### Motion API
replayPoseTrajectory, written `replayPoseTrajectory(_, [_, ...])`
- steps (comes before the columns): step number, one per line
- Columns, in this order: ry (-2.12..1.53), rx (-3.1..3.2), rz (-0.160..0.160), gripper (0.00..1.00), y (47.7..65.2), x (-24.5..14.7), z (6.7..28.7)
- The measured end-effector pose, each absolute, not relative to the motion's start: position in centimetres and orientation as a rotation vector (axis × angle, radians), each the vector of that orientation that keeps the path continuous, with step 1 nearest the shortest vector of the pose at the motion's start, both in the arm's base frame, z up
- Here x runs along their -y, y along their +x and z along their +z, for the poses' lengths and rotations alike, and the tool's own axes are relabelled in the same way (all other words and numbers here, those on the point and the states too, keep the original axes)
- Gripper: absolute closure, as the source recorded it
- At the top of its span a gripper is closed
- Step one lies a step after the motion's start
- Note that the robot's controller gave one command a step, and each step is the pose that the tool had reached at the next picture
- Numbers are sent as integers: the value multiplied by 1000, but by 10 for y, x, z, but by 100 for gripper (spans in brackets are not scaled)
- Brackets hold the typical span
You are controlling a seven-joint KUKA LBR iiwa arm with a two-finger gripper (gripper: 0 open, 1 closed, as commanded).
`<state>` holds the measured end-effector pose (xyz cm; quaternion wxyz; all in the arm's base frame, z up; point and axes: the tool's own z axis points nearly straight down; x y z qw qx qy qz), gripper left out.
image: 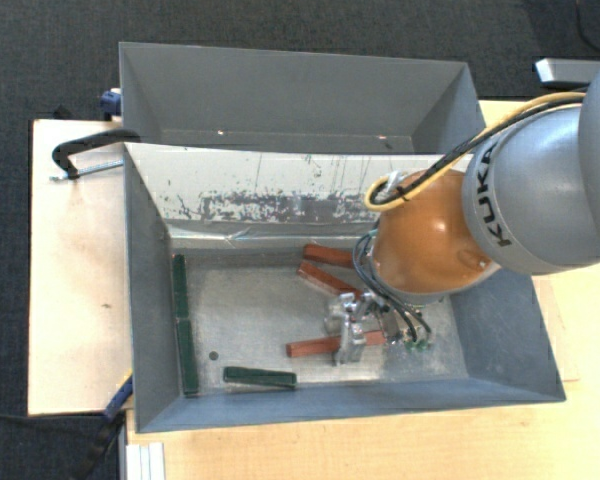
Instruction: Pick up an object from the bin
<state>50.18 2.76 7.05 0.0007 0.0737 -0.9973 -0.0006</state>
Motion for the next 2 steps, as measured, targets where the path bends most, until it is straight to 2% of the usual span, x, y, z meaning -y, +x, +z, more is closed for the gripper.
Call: replayPoseTrajectory(2, [231, 3132, -2, 100, 502, -28, 73])
